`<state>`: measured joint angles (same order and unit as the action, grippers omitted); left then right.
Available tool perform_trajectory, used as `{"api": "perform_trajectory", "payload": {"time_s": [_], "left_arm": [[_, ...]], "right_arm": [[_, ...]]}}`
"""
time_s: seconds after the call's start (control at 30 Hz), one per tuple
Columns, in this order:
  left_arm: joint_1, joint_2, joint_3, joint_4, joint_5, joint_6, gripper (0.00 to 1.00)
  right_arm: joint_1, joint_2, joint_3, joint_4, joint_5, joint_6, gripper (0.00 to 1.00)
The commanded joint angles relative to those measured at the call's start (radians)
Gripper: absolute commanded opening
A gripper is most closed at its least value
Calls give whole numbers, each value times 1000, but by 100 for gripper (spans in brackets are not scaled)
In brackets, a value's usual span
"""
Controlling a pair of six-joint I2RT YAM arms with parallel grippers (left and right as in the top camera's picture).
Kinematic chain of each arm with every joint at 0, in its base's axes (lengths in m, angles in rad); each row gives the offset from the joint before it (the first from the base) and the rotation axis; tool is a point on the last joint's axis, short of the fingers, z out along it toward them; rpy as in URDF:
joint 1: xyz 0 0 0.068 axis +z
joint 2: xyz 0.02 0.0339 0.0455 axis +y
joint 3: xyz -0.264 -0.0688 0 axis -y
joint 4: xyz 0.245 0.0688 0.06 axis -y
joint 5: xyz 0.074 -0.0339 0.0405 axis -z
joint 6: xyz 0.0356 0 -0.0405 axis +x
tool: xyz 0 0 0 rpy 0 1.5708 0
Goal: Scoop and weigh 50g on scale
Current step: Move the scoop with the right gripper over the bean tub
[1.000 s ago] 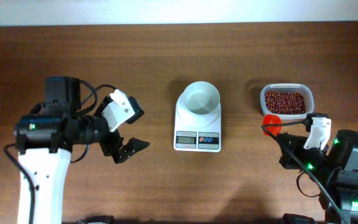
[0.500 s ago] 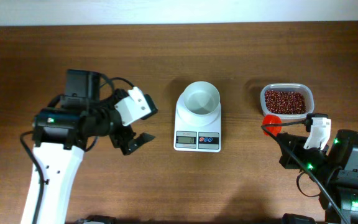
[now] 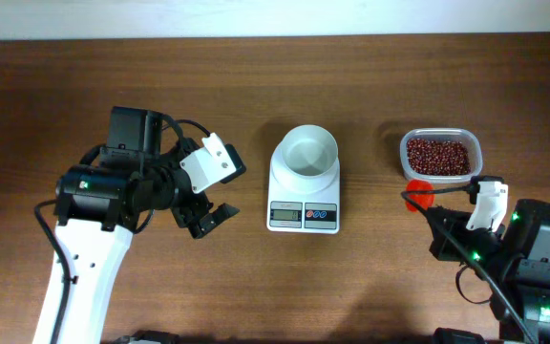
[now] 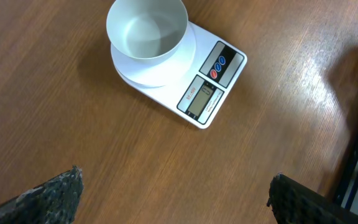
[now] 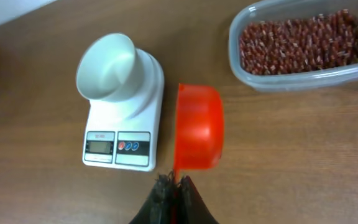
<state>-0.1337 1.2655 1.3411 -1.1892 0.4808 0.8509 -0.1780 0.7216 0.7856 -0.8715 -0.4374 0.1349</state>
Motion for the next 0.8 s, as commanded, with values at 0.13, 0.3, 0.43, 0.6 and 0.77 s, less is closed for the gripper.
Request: {"api": "perform_trajectory", "payload": {"time_s": [0.13, 0.3, 0.43, 0.6, 0.77], "left_arm": [[-1, -2, 3, 0, 0, -9, 99], [-1, -2, 3, 0, 0, -9, 99], [-1, -2, 3, 0, 0, -9, 99], [-1, -2, 3, -1, 0, -9, 99], [-1, -2, 3, 0, 0, -9, 99]], "right_arm": [[-7, 81, 103, 5, 188, -59, 4], [-6, 325, 332, -144, 243, -129, 4], [-6, 607, 497, -154, 398, -129, 4], [-6, 809, 518, -26, 522, -217, 4], [-6, 969, 518, 46, 588, -236, 4]]}}
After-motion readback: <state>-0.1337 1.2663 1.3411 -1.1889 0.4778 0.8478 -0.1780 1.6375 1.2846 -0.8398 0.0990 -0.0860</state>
